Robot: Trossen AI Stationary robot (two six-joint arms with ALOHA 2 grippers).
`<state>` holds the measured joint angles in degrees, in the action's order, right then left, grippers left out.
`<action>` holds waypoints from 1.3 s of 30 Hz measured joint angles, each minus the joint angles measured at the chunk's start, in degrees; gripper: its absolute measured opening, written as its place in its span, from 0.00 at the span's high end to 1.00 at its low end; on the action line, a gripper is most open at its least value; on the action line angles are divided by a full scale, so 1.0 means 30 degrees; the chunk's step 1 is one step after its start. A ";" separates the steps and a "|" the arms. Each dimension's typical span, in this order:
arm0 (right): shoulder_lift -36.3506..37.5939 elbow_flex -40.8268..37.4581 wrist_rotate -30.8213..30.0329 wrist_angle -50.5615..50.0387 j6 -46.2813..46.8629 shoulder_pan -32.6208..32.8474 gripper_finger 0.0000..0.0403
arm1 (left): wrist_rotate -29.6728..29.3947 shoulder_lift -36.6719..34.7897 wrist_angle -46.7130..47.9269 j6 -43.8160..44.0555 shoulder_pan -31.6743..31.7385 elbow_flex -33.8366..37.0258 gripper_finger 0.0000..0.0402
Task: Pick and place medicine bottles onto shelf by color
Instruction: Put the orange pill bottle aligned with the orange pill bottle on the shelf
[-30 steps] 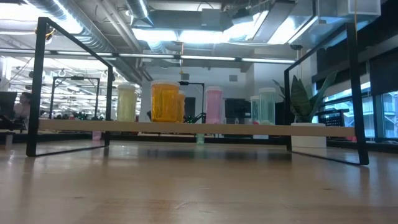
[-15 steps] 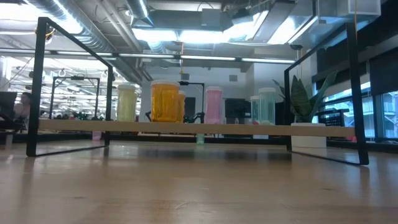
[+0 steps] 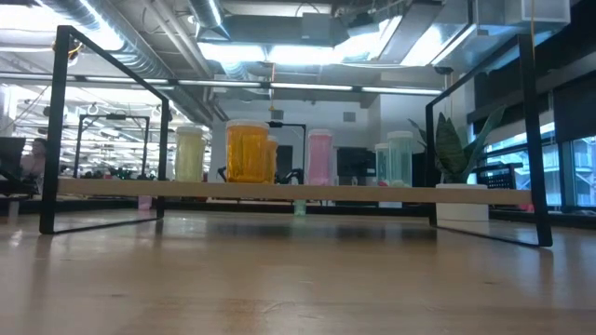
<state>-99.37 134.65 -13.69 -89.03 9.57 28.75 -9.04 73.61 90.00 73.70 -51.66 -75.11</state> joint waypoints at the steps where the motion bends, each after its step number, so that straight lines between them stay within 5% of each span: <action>1: 0.0000 0.0000 0.0000 0.0006 -0.0211 0.0000 0.46 | 0.0061 -0.0052 -0.0031 -0.0131 -0.0106 0.0344 0.63; 9: -0.0190 -0.0201 -0.0059 0.2568 -0.2170 -0.0103 0.46 | 0.0127 -0.0204 -0.1215 -0.0416 -0.0442 0.2218 0.63; 18: -0.0306 -0.3264 -0.0554 0.7072 -0.4444 -0.0528 0.46 | -0.0436 -0.0355 -0.2869 -0.1296 -0.0457 0.3739 0.63; 31: -0.0304 -0.3774 -0.1571 0.7631 -0.4280 -0.0551 0.46 | -0.2424 -0.0343 -0.3302 -0.1076 -0.0450 0.3979 0.63; 39: -0.0299 -0.3774 -0.1566 0.7630 -0.4261 -0.0546 0.46 | -0.2293 -0.0518 -0.1266 0.1938 0.0221 0.3986 0.63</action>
<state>-100.27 123.33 -18.39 -66.15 -3.21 27.11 -15.92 72.05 86.20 79.51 -51.00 -63.16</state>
